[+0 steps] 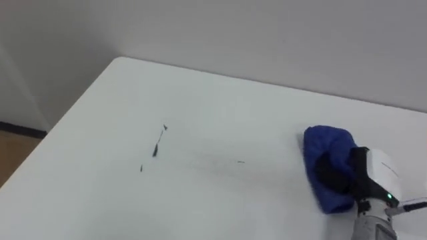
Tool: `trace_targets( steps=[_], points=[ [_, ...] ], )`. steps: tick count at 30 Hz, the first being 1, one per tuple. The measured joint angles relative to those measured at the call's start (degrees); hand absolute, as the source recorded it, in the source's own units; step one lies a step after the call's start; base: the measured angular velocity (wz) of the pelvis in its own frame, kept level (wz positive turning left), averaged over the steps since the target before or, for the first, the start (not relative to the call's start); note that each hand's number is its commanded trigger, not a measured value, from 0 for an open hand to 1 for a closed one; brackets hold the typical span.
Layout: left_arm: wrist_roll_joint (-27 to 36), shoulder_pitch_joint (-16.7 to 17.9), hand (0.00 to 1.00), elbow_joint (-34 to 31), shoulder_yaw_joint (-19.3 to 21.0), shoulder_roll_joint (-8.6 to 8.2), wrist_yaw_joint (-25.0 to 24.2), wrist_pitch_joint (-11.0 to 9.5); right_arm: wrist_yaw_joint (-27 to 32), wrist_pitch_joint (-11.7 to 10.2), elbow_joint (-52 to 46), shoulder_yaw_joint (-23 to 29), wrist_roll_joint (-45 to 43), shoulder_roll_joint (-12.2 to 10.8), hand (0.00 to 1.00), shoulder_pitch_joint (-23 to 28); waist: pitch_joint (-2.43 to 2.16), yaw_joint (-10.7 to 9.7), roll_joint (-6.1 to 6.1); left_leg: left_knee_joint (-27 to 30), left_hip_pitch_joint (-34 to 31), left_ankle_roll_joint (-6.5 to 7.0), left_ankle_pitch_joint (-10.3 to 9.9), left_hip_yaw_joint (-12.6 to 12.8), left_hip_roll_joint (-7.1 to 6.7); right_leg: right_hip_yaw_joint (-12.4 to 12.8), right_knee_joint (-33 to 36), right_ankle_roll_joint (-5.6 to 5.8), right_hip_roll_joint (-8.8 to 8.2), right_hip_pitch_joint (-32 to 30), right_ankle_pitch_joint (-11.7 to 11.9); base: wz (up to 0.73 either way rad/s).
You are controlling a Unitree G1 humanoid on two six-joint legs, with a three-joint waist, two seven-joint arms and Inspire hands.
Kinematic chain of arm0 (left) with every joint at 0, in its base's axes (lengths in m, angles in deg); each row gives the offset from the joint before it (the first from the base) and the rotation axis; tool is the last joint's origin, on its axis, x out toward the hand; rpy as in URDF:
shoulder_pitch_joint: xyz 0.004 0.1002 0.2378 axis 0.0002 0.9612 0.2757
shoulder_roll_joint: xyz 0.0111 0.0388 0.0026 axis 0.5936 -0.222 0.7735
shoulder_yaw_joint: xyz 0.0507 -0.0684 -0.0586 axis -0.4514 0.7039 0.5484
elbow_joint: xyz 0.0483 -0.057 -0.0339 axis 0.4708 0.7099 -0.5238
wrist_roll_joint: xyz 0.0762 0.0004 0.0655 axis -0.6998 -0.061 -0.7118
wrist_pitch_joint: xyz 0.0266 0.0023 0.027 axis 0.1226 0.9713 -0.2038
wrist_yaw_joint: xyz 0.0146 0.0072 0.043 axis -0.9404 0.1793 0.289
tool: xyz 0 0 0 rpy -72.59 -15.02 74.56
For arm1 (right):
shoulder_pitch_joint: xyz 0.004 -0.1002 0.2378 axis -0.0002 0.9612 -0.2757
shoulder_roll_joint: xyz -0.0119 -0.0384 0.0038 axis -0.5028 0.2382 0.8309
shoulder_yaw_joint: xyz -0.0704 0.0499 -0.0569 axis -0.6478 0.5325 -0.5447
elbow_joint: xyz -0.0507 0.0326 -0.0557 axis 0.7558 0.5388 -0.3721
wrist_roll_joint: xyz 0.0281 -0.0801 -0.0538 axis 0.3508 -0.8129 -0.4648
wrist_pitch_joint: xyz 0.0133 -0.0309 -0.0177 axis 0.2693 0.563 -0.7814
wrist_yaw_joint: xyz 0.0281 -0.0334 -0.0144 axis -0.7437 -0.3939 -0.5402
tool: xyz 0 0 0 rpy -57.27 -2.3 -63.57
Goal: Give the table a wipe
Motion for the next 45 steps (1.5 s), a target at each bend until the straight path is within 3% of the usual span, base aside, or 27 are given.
trace_targets(
  steps=[1,2,3,4,8,11,13,14,16,19,22,24,26,29,32,34,37,38,39,42,44,45],
  points=[
    [-0.07,-0.33,0.00,0.25,-1.08,-0.37,0.03,0.06,-2.76,2.74,-2.15,-3.93,-0.63,0.22,1.00,-2.06,0.04,1.71,-0.04,-0.11,-0.36,-0.11,-0.06,0.01,0.04,1.17,0.49,-0.48,0.43,-1.56,0.30,-0.63],
    [-0.05,-0.56,0.00,0.34,-1.30,-0.63,0.04,0.09,-4.08,3.59,-3.25,-5.68,-1.35,0.33,1.00,-3.16,0.33,2.49,-0.07,-0.17,-0.55,-0.20,-0.12,-0.11,0.06,1.55,0.68,-0.76,0.64,-2.19,0.49,-0.59],
    [0.16,-1.01,0.00,0.39,-1.94,-0.81,0.05,0.31,-6.85,5.36,-6.40,-10.07,-3.14,0.33,1.00,-5.52,1.09,3.70,-0.42,-0.19,-1.11,-0.32,-0.05,-0.41,0.21,1.95,0.96,-1.12,1.08,-3.22,0.71,-0.37],
    [0.26,-1.04,0.00,0.36,-2.81,-0.63,0.05,0.67,-9.17,6.08,-8.48,-13.76,-5.39,0.10,1.00,-8.14,1.53,4.81,-0.82,-0.22,-1.60,-0.48,0.08,-0.49,0.47,2.16,0.80,-1.38,1.55,-3.86,0.87,-0.21],
    [2.19,-0.12,0.00,-0.19,-4.72,-0.46,-0.16,1.73,-12.41,5.02,-9.53,-18.34,-8.45,-2.95,1.00,-13.15,1.83,6.63,-1.54,-0.05,-2.81,-0.44,0.44,-2.38,0.64,1.15,-0.88,-1.51,2.02,-3.62,0.90,0.25],
    [2.31,2.11,0.00,-0.78,-4.44,0.53,-0.28,2.95,-11.42,3.70,-5.41,-17.43,-7.91,-2.94,1.00,-11.74,1.89,6.59,-1.40,0.08,-2.48,-0.41,0.45,-4.53,0.62,-2.36,-1.34,-1.47,1.86,-2.01,0.94,0.49],
    [1.38,4.14,0.00,-0.44,-2.22,0.43,-0.26,3.03,-6.33,-0.95,-5.53,-13.16,-6.80,-2.86,1.00,-5.79,1.78,4.12,-0.93,0.05,-1.74,-0.38,0.47,-4.10,0.15,-2.42,-2.25,-1.04,1.37,-0.32,0.67,0.42],
    [1.03,4.69,0.00,-0.45,-1.51,0.45,-0.25,3.02,-4.77,-2.27,-5.49,-11.80,-6.66,-2.86,1.00,-4.11,1.75,3.49,-0.78,-0.03,-1.39,-0.38,0.47,-3.98,-0.02,-2.36,-2.44,-0.84,1.18,0.18,0.54,0.35],
    [-1.65,6.55,0.00,-0.51,2.59,0.81,-0.01,3.01,1.96,-7.14,-5.51,-5.82,-4.62,-2.72,1.00,3.61,1.48,-0.41,-0.66,-0.10,-0.23,-0.37,0.47,-3.00,-0.81,-2.44,-3.39,-0.18,0.45,2.41,0.12,0.27],
    [-4.76,7.14,0.00,-0.47,6.28,1.89,0.27,2.85,9.45,-9.60,-5.32,1.78,-2.69,-1.22,1.00,11.68,0.90,-3.70,-0.41,-0.17,0.56,-0.36,0.47,-1.06,-1.22,-2.46,-3.35,0.24,-0.14,3.14,-0.13,-0.06],
    [-5.66,5.80,0.00,-0.47,7.80,2.79,0.08,2.05,13.04,-11.06,-0.34,7.33,1.27,0.94,1.00,14.12,0.56,-5.45,-0.11,-0.28,1.70,-0.12,0.33,-0.05,-1.18,-2.16,-3.04,0.27,-0.20,4.04,-0.12,-0.16],
    [-5.36,4.52,0.00,-0.58,7.16,2.66,-0.45,0.81,13.06,-11.05,1.76,8.46,2.38,2.54,1.00,13.76,0.00,-5.42,0.43,-0.26,1.90,0.86,-0.43,0.20,-1.10,-2.01,-3.01,0.59,-0.05,3.96,-0.31,-0.18],
    [-5.02,2.89,0.00,-0.64,5.71,2.37,-0.45,0.27,12.98,-10.74,3.43,8.61,2.38,3.17,1.00,13.00,-0.13,-5.42,0.69,-0.14,1.74,1.14,-0.88,0.08,-1.08,-2.15,-2.97,0.76,-0.02,4.03,-0.17,-0.07],
    [-3.22,1.66,0.00,-0.47,1.46,1.92,-0.30,0.20,11.56,-6.36,4.20,6.32,3.13,2.96,1.00,9.27,-0.18,-4.79,0.81,0.14,1.84,1.07,-0.84,0.55,-0.95,-2.07,-2.77,0.52,0.05,4.28,0.17,-0.11],
    [-2.07,1.69,0.00,0.42,-0.89,0.13,-0.04,0.41,7.98,-0.22,1.32,3.93,2.20,1.37,1.00,6.51,-0.08,-2.76,0.93,0.09,1.77,0.69,-0.64,0.80,-0.67,-0.83,-1.61,-0.02,0.54,2.67,0.53,-0.36],
    [-2.10,1.69,0.00,0.85,-3.09,-0.21,0.01,1.63,2.93,4.33,-0.61,-2.72,2.05,1.33,1.00,2.15,0.15,0.03,0.86,0.02,1.53,0.53,-0.62,0.86,-0.09,0.83,-1.54,-1.26,1.80,1.04,1.40,-0.61],
    [-1.31,1.31,0.00,1.10,-5.83,-0.22,-0.06,2.21,-4.13,7.19,-3.23,-10.17,-0.38,-0.55,1.00,-4.36,0.36,1.75,0.65,-0.02,0.58,0.08,-0.29,-0.35,0.19,0.83,-0.70,-1.76,2.39,-0.49,1.29,-0.14],
    [-0.92,1.18,0.00,1.18,-6.16,-0.19,-0.06,2.25,-5.18,7.22,-3.66,-11.76,-0.81,-1.07,1.00,-5.63,0.66,2.00,0.48,-0.03,0.31,-0.01,-0.15,-0.62,0.20,0.76,-0.67,-1.87,2.44,-0.71,1.23,0.13],
    [-0.31,0.96,0.00,1.31,-6.89,0.05,-0.06,2.58,-6.60,6.51,-3.53,-13.85,-1.56,-2.06,1.00,-7.65,1.42,2.43,0.17,-0.10,0.14,-0.11,0.08,-1.16,0.20,0.61,-0.77,-2.13,2.53,-0.76,1.06,0.25],
    [-0.13,3.80,0.00,-0.16,-6.88,0.38,-0.06,3.63,-8.36,4.37,-3.29,-14.91,-2.59,-2.75,1.00,-8.81,1.47,3.32,-0.04,0.02,-0.55,0.36,0.27,-2.41,-0.10,-0.06,-1.89,-1.90,2.42,-0.24,0.90,0.24],
    [-0.10,5.48,0.00,-0.14,-6.61,0.75,-0.28,4.36,-7.17,2.85,-2.44,-13.94,-2.30,-2.39,1.00,-7.01,1.45,2.69,-0.04,-0.03,-0.22,0.50,0.18,-2.62,-0.22,-0.76,-2.18,-1.75,2.20,0.35,0.86,0.18],
    [-0.12,6.07,0.00,-0.14,-6.18,0.92,-0.35,4.47,-5.23,1.02,-2.57,-12.95,-2.28,-2.29,1.00,-5.21,1.45,2.29,0.01,0.01,-0.03,0.64,0.09,-2.79,-0.23,-1.08,-2.18,-1.70,2.16,0.71,0.83,0.16]
  ],
)
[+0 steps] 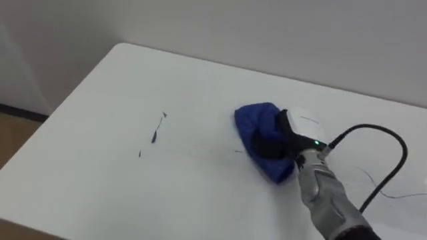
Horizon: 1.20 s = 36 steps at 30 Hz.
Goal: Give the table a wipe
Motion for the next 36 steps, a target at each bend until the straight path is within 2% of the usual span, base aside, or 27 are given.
trace_targets(
  steps=[2,4,6,7,8,9,14,17,18,19,20,21,22,23,24,25,26,27,28,29,30,31,32,33,34,35,36],
  points=[
    [-0.28,0.47,0.00,-0.01,1.85,0.02,-0.06,0.04,3.49,-3.23,0.58,2.08,0.01,0.01,1.00,3.03,0.04,-1.22,0.21,-0.19,0.73,0.19,-0.15,0.01,-0.05,-0.12,-0.13,0.13,-0.08,0.61,-0.08,0.25],
    [-2.57,0.76,0.00,0.00,6.24,0.26,-0.04,0.02,9.04,-7.02,1.13,7.07,1.03,0.07,1.00,8.41,-0.04,-3.65,0.18,-0.48,1.84,0.49,-0.43,0.07,-0.38,-0.81,-1.03,0.73,-0.40,2.34,-0.30,0.25],
    [-4.12,1.27,0.00,-0.06,9.29,0.59,0.21,0.02,13.88,-9.01,0.83,11.78,1.78,0.67,1.00,13.69,-0.24,-5.66,0.15,-0.67,2.37,0.82,-0.63,0.32,-0.96,-1.25,-0.94,1.61,-1.10,3.25,-0.86,0.08],
    [-5.38,1.49,0.00,-0.05,10.71,0.62,0.33,0.01,16.68,-9.74,0.91,14.54,3.15,1.58,1.00,17.16,-0.97,-6.57,0.49,-0.92,2.66,1.05,-0.78,0.61,-1.09,-1.47,-0.87,1.67,-1.29,3.43,-0.88,0.00],
    [-5.88,1.54,0.00,-0.05,11.24,0.67,0.40,0.02,17.75,-10.03,1.17,15.73,3.77,2.12,1.00,18.40,-1.30,-6.82,0.63,-0.90,2.72,1.20,-0.89,0.89,-1.15,-1.47,-0.81,1.68,-1.36,3.44,-0.87,-0.11],
    [-6.78,1.28,0.00,-0.10,12.31,0.74,0.43,0.00,19.20,-10.17,1.98,17.97,4.79,2.99,1.00,19.89,-1.59,-7.58,0.73,-0.83,2.81,1.37,-1.01,1.26,-1.25,-1.79,-0.67,1.80,-1.53,3.71,-0.80,-0.13],
    [-6.44,-0.37,0.00,-3.46,11.38,1.54,0.80,-1.45,20.93,-9.99,8.02,21.67,7.20,5.34,1.00,19.96,-1.72,-8.44,1.18,1.86,2.76,2.17,-2.66,1.82,-1.12,-4.83,3.56,1.93,-2.80,3.08,-0.84,-0.06],
    [-5.20,-2.24,0.00,-3.14,7.00,1.35,1.54,-1.99,20.40,-5.61,8.96,20.18,9.61,4.80,1.00,16.41,-1.68,-6.11,2.26,4.04,2.64,2.83,-3.60,3.92,-0.70,-6.23,7.11,1.90,-4.11,1.46,-0.79,-0.40],
    [-5.14,-3.04,0.00,-1.87,5.66,1.27,1.88,-2.61,19.98,-2.90,8.69,18.70,9.70,4.66,1.00,14.08,-1.55,-4.12,2.70,4.51,2.55,2.97,-3.92,5.82,-0.29,-6.76,8.78,1.73,-4.56,-0.18,-0.67,-0.92],
    [-5.19,-4.28,0.00,0.60,4.83,1.36,2.16,-3.40,19.00,0.16,8.57,17.46,9.51,3.71,1.00,11.78,-1.50,-2.14,2.94,5.42,1.99,2.90,-4.32,7.52,0.62,-8.32,10.63,1.36,-5.23,-1.80,-0.33,-0.91],
    [-5.24,-5.28,0.00,1.77,4.39,1.48,2.37,-3.44,18.30,1.68,8.49,16.59,9.27,3.01,1.00,10.53,-1.49,-1.41,2.95,6.19,1.40,2.83,-4.54,8.04,1.26,-8.65,12.52,1.18,-5.50,-2.80,-0.36,-0.62],
    [-5.21,-7.08,0.00,4.48,3.23,1.86,2.64,-3.71,16.65,4.68,7.52,14.09,9.09,1.47,1.00,8.31,-1.43,0.90,3.00,7.57,0.17,2.43,-4.76,8.66,2.56,-8.82,18.32,0.72,-6.85,-4.79,-1.32,-0.54],
    [-5.04,-8.54,0.00,6.29,1.63,2.18,2.83,-4.32,14.45,6.60,6.87,9.62,8.52,-0.07,1.00,4.69,-1.31,3.92,2.81,8.10,-1.02,1.74,-4.54,10.00,3.71,-9.19,22.59,0.91,-9.53,-6.24,-3.09,-0.56],
    [-4.86,-9.00,0.00,6.99,0.92,2.39,2.85,-4.68,12.91,6.88,6.53,7.31,7.83,-1.08,1.00,2.19,-1.16,5.19,2.59,8.18,-1.80,1.26,-4.26,10.35,4.11,-9.09,23.53,1.08,-11.02,-6.96,-3.78,-0.60],
    [-4.82,-9.96,0.00,8.02,0.25,2.66,2.75,-5.30,9.64,6.94,6.11,2.86,5.31,-2.43,1.00,-3.56,-0.34,7.25,1.92,8.73,-4.27,0.36,-3.74,10.33,4.75,-8.92,22.98,1.59,-13.91,-7.72,-4.29,-0.25],
    [-4.59,-11.41,0.00,8.28,-0.29,2.68,2.66,-5.59,7.46,5.66,6.06,-1.91,3.87,-2.97,1.00,-8.98,0.86,8.46,1.27,10.14,-6.89,-0.67,-3.53,9.30,5.64,-8.15,21.09,1.68,-16.25,-7.85,-4.24,0.00],
    [-4.21,-11.79,0.00,8.11,-0.89,2.87,2.56,-5.91,6.65,4.18,6.07,-3.32,3.01,-2.97,1.00,-10.92,1.18,9.47,1.10,10.47,-8.53,-1.25,-3.32,8.04,6.08,-7.37,19.48,1.81,-16.72,-7.69,-4.12,0.66],
    [-3.63,-12.00,0.00,7.80,-1.91,3.40,2.20,-6.69,5.59,1.93,6.00,-4.66,1.77,-2.94,1.00,-13.09,1.06,10.04,0.72,10.54,-11.65,-2.51,-2.35,4.71,6.69,-5.59,15.85,2.30,-17.17,-7.09,-3.69,1.17],
    [-3.26,-11.58,0.00,7.27,-2.09,3.95,1.52,-6.55,5.47,0.86,6.01,-4.71,1.89,-2.83,1.00,-13.96,0.87,9.82,0.42,10.54,-13.64,-3.98,-1.40,1.21,7.68,-4.83,12.20,2.73,-17.22,-6.19,-2.35,1.31],
    [-3.29,-11.37,0.00,7.22,-1.94,4.22,1.28,-6.24,5.43,0.72,6.19,-4.39,1.90,-2.72,1.00,-13.69,0.89,9.68,0.47,10.47,-14.16,-4.76,-0.91,-0.16,8.24,-4.70,10.40,2.89,-17.18,-5.59,-1.36,1.39],
    [-3.21,-10.57,0.00,6.66,-1.62,5.32,0.99,-5.36,5.53,0.23,6.60,-2.95,2.26,-2.65,1.00,-11.73,0.87,8.69,0.17,10.08,-14.58,-6.34,-0.09,-3.00,8.90,-4.48,7.39,3.07,-17.01,-4.63,0.48,1.24],
    [-3.15,-9.56,0.00,6.18,-1.31,6.23,0.64,-5.14,6.56,-1.83,5.83,-0.92,3.19,-2.55,1.00,-9.24,0.93,7.35,0.25,9.79,-14.45,-8.42,0.35,-5.48,10.23,-4.59,5.38,3.32,-16.44,-4.68,1.56,1.15],
    [-3.15,-8.82,0.00,5.78,-0.93,6.72,0.38,-4.92,6.83,-2.77,5.72,-0.25,3.19,-2.53,1.00,-8.37,0.93,6.15,0.25,9.58,-14.24,-9.49,0.70,-5.99,11.04,-4.53,5.07,3.46,-15.82,-5.00,1.78,0.95],
    [-2.82,-7.64,0.00,4.43,0.66,7.55,-0.11,-4.44,7.49,-4.57,5.72,1.00,3.21,-2.13,1.00,-6.46,0.91,3.74,-0.45,8.94,-13.49,-11.62,1.79,-5.49,12.30,-4.38,5.76,5.74,-14.40,-6.42,2.19,0.93],
    [-2.48,-6.46,0.00,3.58,2.26,6.74,-0.16,-4.43,8.47,-6.26,5.59,2.69,3.04,-0.65,1.00,-2.60,-0.31,1.55,0.41,8.65,-12.80,-11.26,2.91,-4.36,15.37,-4.27,11.04,7.88,-12.88,-6.16,-2.37,0.83],
    [-2.18,-5.88,0.00,3.47,2.82,6.16,-0.18,-4.43,8.85,-7.00,5.54,3.79,2.79,-0.11,1.00,-0.68,-0.35,0.80,0.11,8.46,-12.11,-9.51,3.91,-2.82,16.55,-4.59,12.87,6.41,-12.28,-6.02,-4.42,0.51],
    [-2.06,-4.59,0.00,3.42,3.17,4.93,-0.30,-4.33,9.12,-7.57,5.04,5.98,2.59,0.92,1.00,2.94,-1.22,-0.58,0.81,8.38,-10.54,-8.10,4.91,1.64,17.26,-4.99,13.70,5.13,-10.85,-5.18,-6.31,0.13]
  ],
)
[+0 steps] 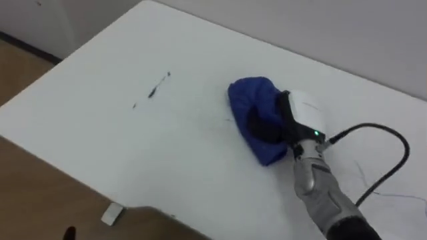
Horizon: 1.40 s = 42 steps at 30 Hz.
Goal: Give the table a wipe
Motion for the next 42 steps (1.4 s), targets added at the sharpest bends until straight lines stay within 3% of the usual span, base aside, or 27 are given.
trace_targets(
  steps=[1,2,4,5,7,8,9,10,11,13,15,17,21,22,23,25,29,32,34,36,38,39,41,42],
  points=[
    [0.06,0.26,0.00,-0.04,0.02,-1.19,-0.10,-0.06,-0.01,0.02,-1.42,2.30,0.28,0.81,1.00,2.55,-0.05,-1.30,0.29,0.59,1.00,0.02,-0.04,3.88,-0.54,-0.96,-0.73,-1.35,1.29,1.06,-0.41,0.09],
    [0.05,0.28,0.00,-0.10,0.04,-1.65,-0.11,-0.29,-0.01,-0.01,-1.86,3.21,0.63,1.18,1.00,3.66,0.07,-2.07,0.19,1.25,1.09,0.24,-0.19,4.71,-1.28,-1.56,-1.18,-2.08,1.79,1.57,-0.47,0.06],
    [0.03,-0.14,0.00,-0.11,-0.06,-3.37,-0.10,-0.54,-1.89,0.31,-2.20,4.41,1.98,1.73,1.00,4.25,0.21,-2.61,0.02,5.26,1.10,2.77,-2.71,6.99,-4.90,-0.66,-2.47,-5.70,3.48,1.79,-0.54,-0.24],
    [0.05,-0.36,0.00,-0.11,-0.11,-3.85,-0.11,-0.71,-2.97,0.47,-2.27,4.34,1.97,1.76,1.00,3.89,0.32,-2.16,0.04,6.38,1.01,3.29,-3.59,7.13,-6.13,0.10,-2.63,-5.97,3.99,1.59,-0.44,-0.60],
    [2.33,-0.68,0.00,-0.91,-1.54,-5.64,-0.34,-0.89,-7.47,2.16,-2.36,2.81,1.86,1.49,1.00,0.14,0.91,-0.48,1.00,7.61,0.84,6.43,-6.90,7.08,-11.85,2.86,-2.51,-8.13,5.68,0.67,-0.47,-0.71],
    [2.32,-0.79,0.00,-1.15,-1.96,-6.12,-0.44,-1.04,-8.30,2.83,-2.36,2.18,1.73,1.46,1.00,-1.12,1.02,0.61,1.40,7.17,0.75,6.99,-7.24,7.28,-13.27,3.98,-2.43,-8.43,6.25,-0.03,-0.35,-0.96],
    [2.47,-1.12,0.00,-1.18,-2.13,-6.81,-0.63,-1.09,-9.87,4.15,-2.35,1.07,1.41,0.99,1.00,-3.43,1.09,2.92,1.90,4.74,0.93,8.71,-7.36,7.96,-15.56,6.53,-2.44,-9.27,7.42,-1.49,0.09,-1.19],
    [3.48,-1.00,0.00,-1.06,-1.88,-6.91,-0.69,-1.09,-11.02,5.09,-2.37,-0.10,0.54,0.24,1.00,-5.58,1.14,4.43,1.94,2.69,1.36,9.50,-6.46,7.87,-16.62,8.37,-2.63,-10.11,8.14,-2.71,0.47,-1.09],
    [3.84,-0.86,0.00,-0.96,-1.62,-6.90,-0.68,-1.08,-11.57,5.04,-2.37,-0.53,-0.38,-0.27,1.00,-6.53,1.14,4.46,1.96,1.98,1.49,9.39,-6.10,7.78,-16.68,8.72,-2.91,-10.49,8.44,-3.03,0.64,-0.63],
    [6.65,-0.13,0.00,-1.10,-1.53,-7.07,-0.65,-0.78,-11.91,4.76,-2.31,-1.24,-1.21,-0.52,1.00,-7.61,1.35,4.05,1.68,-1.04,2.50,9.37,-4.41,7.94,-16.79,9.34,-5.74,-12.96,9.81,-3.17,1.54,-0.18],
    [8.41,0.87,0.00,-1.66,-1.50,-6.96,-0.18,0.37,-11.06,4.04,-4.16,-1.18,-0.35,-0.33,1.00,-5.90,1.21,2.96,1.48,-2.84,3.04,9.50,-3.91,7.58,-17.20,9.64,-7.49,-13.47,10.35,-2.58,1.85,0.07],
    [9.99,1.38,0.00,-1.72,-1.04,-6.36,0.77,1.38,-7.81,1.36,-3.42,-1.02,0.80,-0.42,1.00,-2.73,1.04,0.77,1.22,-3.75,3.48,9.69,-3.76,6.57,-17.91,8.73,-9.34,-11.73,10.03,-1.11,2.44,0.31],
    [6.76,1.64,0.00,-3.12,5.18,-5.35,1.57,1.67,1.87,-5.02,-3.51,4.31,1.54,-0.50,1.00,6.43,1.00,-4.26,0.23,-6.01,6.35,9.91,-3.70,5.86,-19.88,8.02,-13.68,-4.58,8.74,4.14,3.62,0.37],
    [4.76,1.68,0.00,-4.29,6.48,-5.12,1.83,1.47,4.77,-5.57,-3.75,6.95,1.99,-0.32,1.00,9.02,0.94,-5.28,0.11,-6.52,6.58,10.17,-3.57,5.84,-20.19,8.00,-13.69,-4.27,8.49,4.31,3.63,0.27],
    [4.24,1.78,0.00,-4.51,6.90,-4.96,1.90,1.30,5.96,-5.57,-3.74,8.07,2.48,-0.16,1.00,10.05,0.92,-5.42,0.15,-6.71,6.79,10.29,-3.56,5.86,-20.28,8.20,-13.73,-4.13,8.47,4.37,3.79,0.00],
    [4.26,1.80,0.00,-4.63,7.36,-3.93,1.92,0.82,8.53,-5.56,-2.96,11.22,3.05,0.32,1.00,13.86,0.13,-5.97,0.16,-7.25,8.26,11.06,-4.00,5.73,-20.35,8.28,-13.75,-3.97,8.44,5.97,4.05,-0.10],
    [4.49,0.99,0.00,-4.75,5.03,-3.88,1.77,0.80,8.09,-3.75,-1.15,10.83,4.72,1.24,1.00,12.88,-0.02,-6.08,0.32,-6.74,9.37,11.16,-4.85,5.64,-20.28,8.33,-13.75,-3.59,8.12,7.39,4.02,-0.03],
    [4.83,0.80,0.00,-4.67,3.48,-5.27,1.72,0.82,4.57,2.01,-3.78,8.34,4.83,0.85,1.00,10.18,-0.05,-4.18,0.37,-6.73,9.30,11.19,-4.70,7.16,-20.22,10.13,-13.09,-3.78,8.44,6.07,4.31,-0.33],
    [6.00,0.64,0.00,-4.64,1.74,-6.15,1.70,1.37,-2.00,9.28,-9.76,2.22,3.70,1.16,1.00,6.98,-0.04,-1.46,0.12,-6.83,8.30,11.20,-4.59,7.36,-19.82,11.67,-12.46,-4.60,9.29,3.76,5.19,-0.64],
    [7.21,0.10,0.00,-4.75,-0.14,-6.07,1.61,2.05,-7.22,12.30,-14.52,-4.33,1.66,1.24,1.00,3.56,0.10,-0.34,-0.24,-6.92,7.34,10.93,-4.30,7.61,-19.23,11.62,-12.60,-5.09,9.96,2.48,5.72,-0.23],
    [7.30,-0.27,0.00,-5.14,-1.48,-6.17,1.22,2.53,-11.35,12.40,-15.56,-9.18,-1.02,0.26,1.00,-1.32,0.33,-0.16,-0.50,-7.67,7.42,10.51,-3.80,7.05,-19.07,11.56,-12.70,-5.25,10.36,2.19,5.71,0.09],
    [7.14,-0.70,0.00,-5.61,-1.88,-6.35,0.44,2.62,-13.49,11.97,-15.55,-10.31,-2.39,-0.53,1.00,-3.24,0.46,1.05,-0.55,-7.96,7.45,10.35,-3.68,6.76,-18.98,11.33,-12.74,-5.28,10.52,2.24,5.64,0.24],
    [7.19,-0.30,0.00,-6.47,-1.55,-6.47,-0.46,2.63,-15.00,11.56,-14.87,-10.97,-4.06,-1.22,1.00,-4.08,0.58,2.48,-0.55,-8.23,7.77,10.24,-3.45,5.48,-19.00,10.40,-13.32,-5.28,10.62,3.12,5.65,0.32],
    [7.23,0.14,0.00,-6.74,-1.28,-6.56,-0.57,2.62,-15.33,11.27,-14.07,-10.90,-5.15,-1.13,1.00,-3.61,0.85,2.81,-0.46,-8.49,7.94,10.24,-3.45,4.62,-19.09,9.36,-13.54,-5.28,10.58,3.63,5.65,0.36]
  ],
)
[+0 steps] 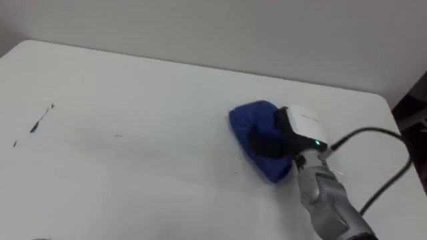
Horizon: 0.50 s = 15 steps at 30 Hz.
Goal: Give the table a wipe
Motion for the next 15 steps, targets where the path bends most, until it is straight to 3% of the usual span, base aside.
trace_targets(
  steps=[1,2,4,8,9,10,12,15],
  points=[
    [0.21,0.24,0.00,-0.03,0.22,-0.07,-0.02,0.02,0.88,-0.90,1.30,1.13,0.32,-0.04,1.00,0.74,1.08,-0.22,0.21,0.02,-0.06,0.02,0.01,-0.62,-0.09,-0.45,-0.12,0.02,-0.04,0.27,0.01,0.30],
    [0.35,0.41,0.00,-0.03,0.25,-0.07,-0.03,0.02,1.58,-2.02,1.13,1.99,0.34,0.06,1.00,1.29,1.29,-0.44,-0.02,0.07,-0.26,0.05,0.04,-0.73,-0.13,-0.83,-0.17,0.02,-0.11,0.28,0.01,0.16],
    [0.55,1.90,0.00,0.10,1.24,-0.08,0.02,-0.02,5.66,-5.87,2.01,4.31,0.38,0.23,1.00,4.22,1.35,-2.71,0.42,0.28,-0.85,0.23,0.18,-2.00,-0.60,-2.92,-1.00,0.06,-0.50,0.91,0.03,0.29],
    [-0.85,3.00,0.00,1.33,5.49,0.41,0.44,-0.17,13.22,-10.49,2.03,10.83,0.89,0.44,1.00,13.32,0.54,-5.21,0.32,0.07,-0.41,0.57,0.15,-2.74,-1.24,-3.96,-1.23,0.87,-1.25,2.51,-0.49,0.19],
    [-1.49,3.67,0.00,1.35,6.40,0.55,1.14,-0.17,15.42,-11.24,2.31,12.41,2.54,1.21,1.00,15.91,0.22,-5.64,0.49,0.11,0.12,0.71,0.04,-2.87,-1.32,-4.08,-1.21,1.11,-1.50,3.08,-0.66,0.00],
    [-1.49,4.19,0.00,1.38,6.38,0.70,1.59,-0.17,16.97,-11.43,3.09,13.20,4.72,2.36,1.00,17.47,-0.43,-5.93,0.78,0.20,0.44,0.90,-0.07,-2.88,-1.59,-4.06,-1.19,1.15,-1.71,3.61,-0.70,0.00],
    [-1.43,4.20,0.00,1.39,6.27,0.84,1.62,-0.20,17.72,-11.70,5.66,13.66,7.19,3.24,1.00,17.22,-0.88,-6.34,1.07,0.15,1.33,0.99,-0.11,-2.87,-2.07,-3.70,-1.02,1.19,-1.93,4.08,-0.72,-0.04],
    [-0.57,2.49,0.00,1.21,5.72,0.50,1.73,-0.21,16.93,-10.77,8.55,12.98,7.31,2.66,1.00,13.91,-0.95,-6.19,1.01,0.51,1.49,0.94,-0.08,-2.86,-2.06,-3.33,-0.95,1.25,-1.90,4.31,-0.59,-0.03]
  ],
)
